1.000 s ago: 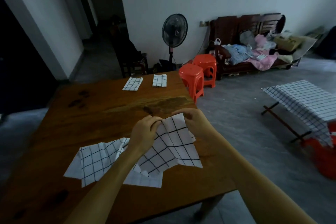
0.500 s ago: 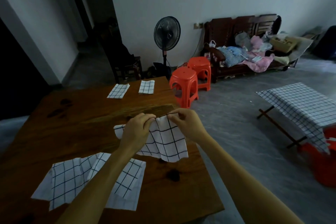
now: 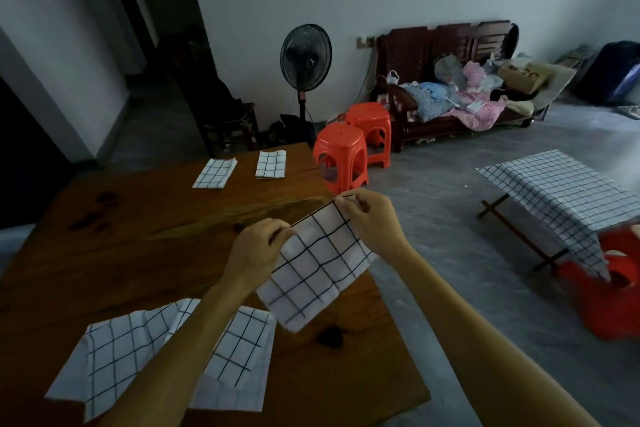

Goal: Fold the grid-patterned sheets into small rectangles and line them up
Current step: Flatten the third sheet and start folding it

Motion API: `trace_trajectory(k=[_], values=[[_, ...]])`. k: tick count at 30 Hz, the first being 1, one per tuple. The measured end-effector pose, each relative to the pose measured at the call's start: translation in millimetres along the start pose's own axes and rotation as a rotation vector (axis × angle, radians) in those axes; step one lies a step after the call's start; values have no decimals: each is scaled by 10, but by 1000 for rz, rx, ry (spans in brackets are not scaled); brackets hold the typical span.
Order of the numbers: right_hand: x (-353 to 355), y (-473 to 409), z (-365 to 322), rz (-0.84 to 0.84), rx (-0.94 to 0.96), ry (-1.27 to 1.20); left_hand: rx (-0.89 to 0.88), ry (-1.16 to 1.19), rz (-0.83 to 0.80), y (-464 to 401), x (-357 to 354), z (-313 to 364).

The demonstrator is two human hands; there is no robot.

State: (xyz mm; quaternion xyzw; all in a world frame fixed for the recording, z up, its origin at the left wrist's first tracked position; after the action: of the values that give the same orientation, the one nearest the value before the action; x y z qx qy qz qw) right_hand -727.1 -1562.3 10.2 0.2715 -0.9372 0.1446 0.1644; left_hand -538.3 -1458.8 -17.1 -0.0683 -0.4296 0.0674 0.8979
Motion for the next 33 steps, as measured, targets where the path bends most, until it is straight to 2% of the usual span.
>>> trace_trajectory(k=[8, 16, 20, 27, 33], values=[[-198, -20, -95, 52, 34, 71, 161, -45, -88, 197, 78, -382], [-589, -84, -323, -134, 126, 164, -27, 147, -9, -60, 156, 91], [-486, -70, -211, -171, 31, 229, 0, 246, 97, 31, 316, -49], [-473, -24, -87, -131, -9, 251, 76, 300, 69, 154, 467, -288], [-499, -70, -189, -93, 28, 189, 64, 318, 155, 97, 552, -269]])
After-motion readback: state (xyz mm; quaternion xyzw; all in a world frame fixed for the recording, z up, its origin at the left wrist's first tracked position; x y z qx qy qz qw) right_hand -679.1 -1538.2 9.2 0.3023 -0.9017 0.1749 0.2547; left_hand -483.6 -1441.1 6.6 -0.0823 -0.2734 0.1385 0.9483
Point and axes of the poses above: each hand's wrist, its own y-axis away from the middle knuckle, its own x-axis out of the back of the hand, z = x × y, the point moved 3 cm from there along -y, towards the middle knuckle, and after that the axes turned 12 degrees about -z, right-handed, at the moved point
